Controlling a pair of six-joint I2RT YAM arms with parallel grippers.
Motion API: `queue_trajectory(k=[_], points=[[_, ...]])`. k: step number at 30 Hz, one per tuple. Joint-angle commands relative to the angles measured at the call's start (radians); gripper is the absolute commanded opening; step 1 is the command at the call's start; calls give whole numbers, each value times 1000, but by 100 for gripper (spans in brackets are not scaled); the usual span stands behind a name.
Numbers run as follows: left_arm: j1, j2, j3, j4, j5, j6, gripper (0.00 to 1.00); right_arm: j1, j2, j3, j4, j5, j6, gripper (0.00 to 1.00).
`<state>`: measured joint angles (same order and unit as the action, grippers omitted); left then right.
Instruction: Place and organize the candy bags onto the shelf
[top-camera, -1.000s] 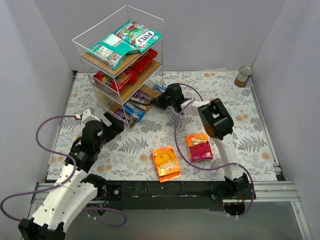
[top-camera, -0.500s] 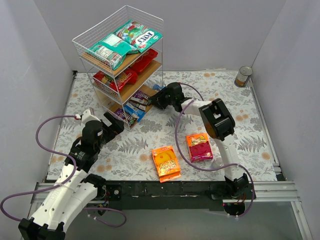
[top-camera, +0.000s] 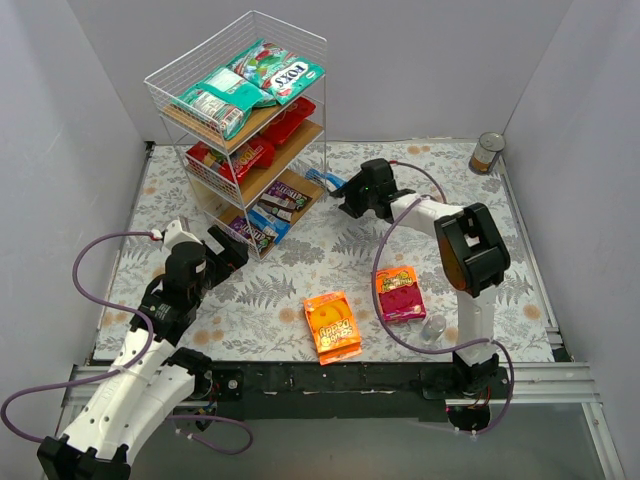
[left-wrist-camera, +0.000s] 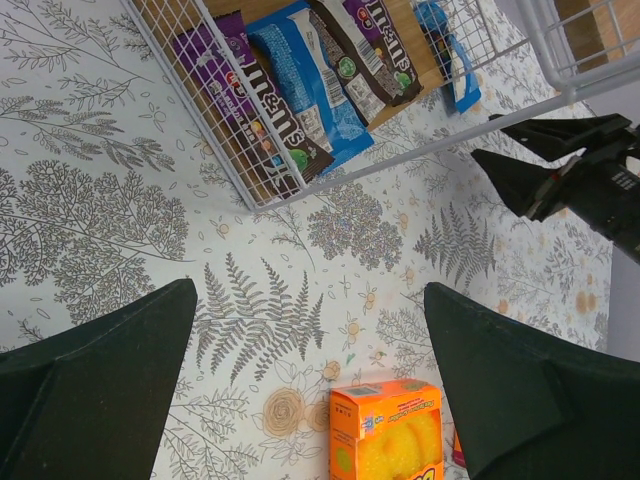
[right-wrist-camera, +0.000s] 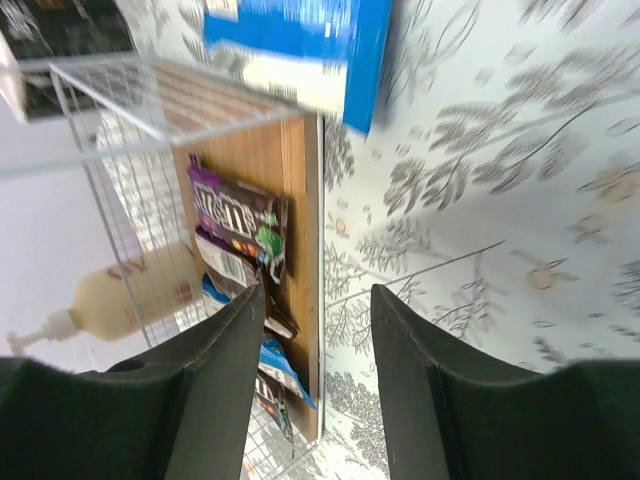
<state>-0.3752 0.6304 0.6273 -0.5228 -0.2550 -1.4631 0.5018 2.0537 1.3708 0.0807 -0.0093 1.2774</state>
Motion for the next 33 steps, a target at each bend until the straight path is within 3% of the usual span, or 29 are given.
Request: queue_trajectory(k=[1,3,5,21,33], points=[[-2,-11,-12,14,-16,-2,98,-80,-43,-36,-30,17,-33,54],[-2,-11,-12,12,-20,-2,98,-118,-3,-23,-1,-55,-50,54],[-2,-12,-14,12,-20,-3,98,-137,57,58,-76,-99,-65,54],[-4,15,6,9,-29,10,98,-129,295,329,-134,-135,-41,56],[-2,31,23,6,-36,23,98,-121,348,313,49,-141,103,56]])
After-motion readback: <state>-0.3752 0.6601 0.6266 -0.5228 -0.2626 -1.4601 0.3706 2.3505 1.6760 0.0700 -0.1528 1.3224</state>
